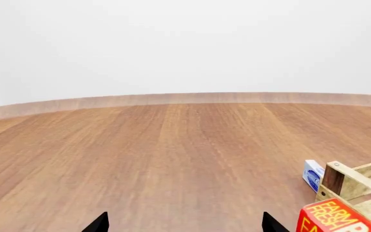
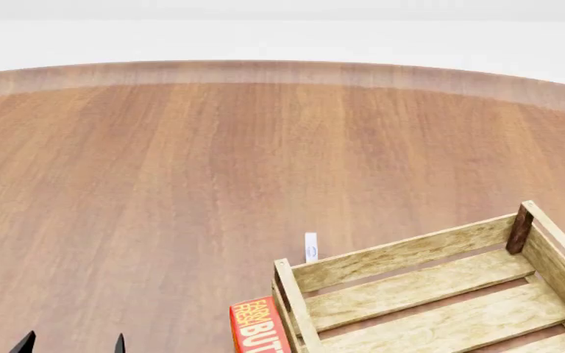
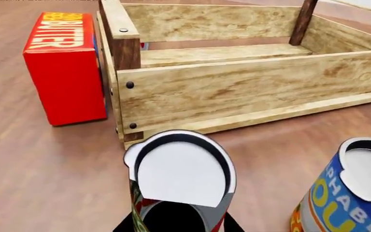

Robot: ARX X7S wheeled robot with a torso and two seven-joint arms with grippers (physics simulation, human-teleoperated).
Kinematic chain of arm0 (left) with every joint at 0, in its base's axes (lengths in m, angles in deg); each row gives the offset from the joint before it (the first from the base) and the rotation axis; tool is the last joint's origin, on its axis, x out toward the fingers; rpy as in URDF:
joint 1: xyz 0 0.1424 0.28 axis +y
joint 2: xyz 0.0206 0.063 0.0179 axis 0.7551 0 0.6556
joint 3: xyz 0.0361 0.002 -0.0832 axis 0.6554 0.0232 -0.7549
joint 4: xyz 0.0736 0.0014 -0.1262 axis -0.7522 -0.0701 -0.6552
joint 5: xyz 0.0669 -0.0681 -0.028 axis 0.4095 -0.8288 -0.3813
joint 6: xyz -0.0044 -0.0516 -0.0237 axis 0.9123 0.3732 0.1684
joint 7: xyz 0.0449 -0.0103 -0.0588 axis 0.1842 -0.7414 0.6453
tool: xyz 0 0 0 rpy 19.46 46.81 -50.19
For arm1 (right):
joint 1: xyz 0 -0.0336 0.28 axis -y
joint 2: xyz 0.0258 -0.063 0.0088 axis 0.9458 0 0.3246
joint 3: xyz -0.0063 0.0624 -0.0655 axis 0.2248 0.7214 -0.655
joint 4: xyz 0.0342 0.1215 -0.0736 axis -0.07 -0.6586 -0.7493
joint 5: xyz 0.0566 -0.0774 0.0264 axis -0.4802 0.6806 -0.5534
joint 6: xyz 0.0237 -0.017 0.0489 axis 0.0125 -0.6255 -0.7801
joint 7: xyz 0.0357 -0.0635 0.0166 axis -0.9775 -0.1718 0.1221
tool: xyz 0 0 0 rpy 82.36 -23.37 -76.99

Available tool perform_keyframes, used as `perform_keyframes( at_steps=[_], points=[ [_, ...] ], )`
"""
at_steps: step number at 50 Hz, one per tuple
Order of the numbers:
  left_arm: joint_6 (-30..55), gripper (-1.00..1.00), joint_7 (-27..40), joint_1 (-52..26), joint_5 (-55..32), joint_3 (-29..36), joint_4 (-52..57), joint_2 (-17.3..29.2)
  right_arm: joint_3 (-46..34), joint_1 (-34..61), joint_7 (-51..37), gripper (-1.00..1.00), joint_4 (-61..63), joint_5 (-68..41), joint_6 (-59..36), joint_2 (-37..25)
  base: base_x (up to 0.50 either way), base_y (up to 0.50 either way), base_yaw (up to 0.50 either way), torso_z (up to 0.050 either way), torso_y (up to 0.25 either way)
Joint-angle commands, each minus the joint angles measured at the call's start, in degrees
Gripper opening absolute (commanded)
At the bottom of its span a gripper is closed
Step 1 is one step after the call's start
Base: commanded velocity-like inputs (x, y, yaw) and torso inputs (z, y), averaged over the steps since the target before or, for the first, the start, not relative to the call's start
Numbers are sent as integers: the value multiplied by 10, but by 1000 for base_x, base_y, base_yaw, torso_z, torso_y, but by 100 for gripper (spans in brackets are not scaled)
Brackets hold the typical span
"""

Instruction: Pick up the tomato sauce, and put it in the wooden tray.

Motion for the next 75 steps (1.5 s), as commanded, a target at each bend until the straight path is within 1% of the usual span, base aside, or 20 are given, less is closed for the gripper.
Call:
perform_keyframes(
  at_steps=[1, 8, 10, 11, 14, 22, 24, 37, 43, 50, 56, 65, 67, 72, 75],
  points=[
    [0, 100, 3, -1, -2, 3, 0, 2, -2, 5, -2, -100, -9, 7, 1, 0, 0, 0, 0, 0, 0],
    [1, 100, 5, 0, -3, 4, 2, 3, -6, -5, -5, -100, 14, 11, 1, -5, 0, 0, 0, 0, 0],
    [-2, 100, 4, -1, -4, 5, 0, 3, -6, -13, -8, -100, 28, 14, 11, -9, 0, 0, 0, 0, 0],
    [-3, 100, 4, -1, -4, 4, -2, 3, -6, -24, -20, -100, 39, 32, 39, -12, 0, 0, 0, 0, 0],
    [-4, 100, 5, -1, -5, 5, -2, 4, -8, -43, -28, -100, 63, 50, 76, -20, 0, 0, 0, 0, 0],
    [-7, 100, 5, -3, -6, 7, -7, 5, -6, -59, -34, -100, 93, 55, 116, -31, 0, 0, 0, 0, 0],
    [-8, 100, 5, -4, -7, 8, -8, 5, -7, -65, -34, -100, 96, 60, 144, -34, 0, 0, 0, 0, 0],
    [-5, 100, 9, -4, -8, 11, -4, 8, -3, -77, -47, -100, 132, 64, 165, -41, 0, 0, 0, 0, 0],
    [-3, 100, 11, -3, -9, 12, 0, 10, 2, -96, -62, -100, 145, 85, 204, -43, 0, 0, 0, 0, 0],
    [-3, 100, 13, -3, -10, 14, 0, 11, 5, -99, -69, -100, 155, 88, 208, -45, 0, 0, 0, 0, 0],
    [-2, 100, 14, -4, -11, 15, 1, 11, 12, -117, -77, -100, 204, 104, 210, -53, 0, 0, 0, 0, 0],
    [-7, 100, 14, -5, -13, 17, -6, 12, 20, -105, -87, -100, 233, 125, 185, -50, 0, 0, 0, 0, 0],
    [-5, 100, 16, -5, -13, 18, -2, 13, 19, -99, -83, -100, 238, 117, 175, -52, 0, 0, 0, 0, 0],
    [-8, 100, 15, -5, -15, 18, -5, 14, 10, -48, -47, -100, 240, 42, 100, -60, 0, 0, 0, 0, 2],
    [-4, 100, 17, -6, -15, 19, -2, 14, 15, -23, -50, -100, 225, 38, 87, -53, 0, 0, 0, 0, 0]
  ],
)
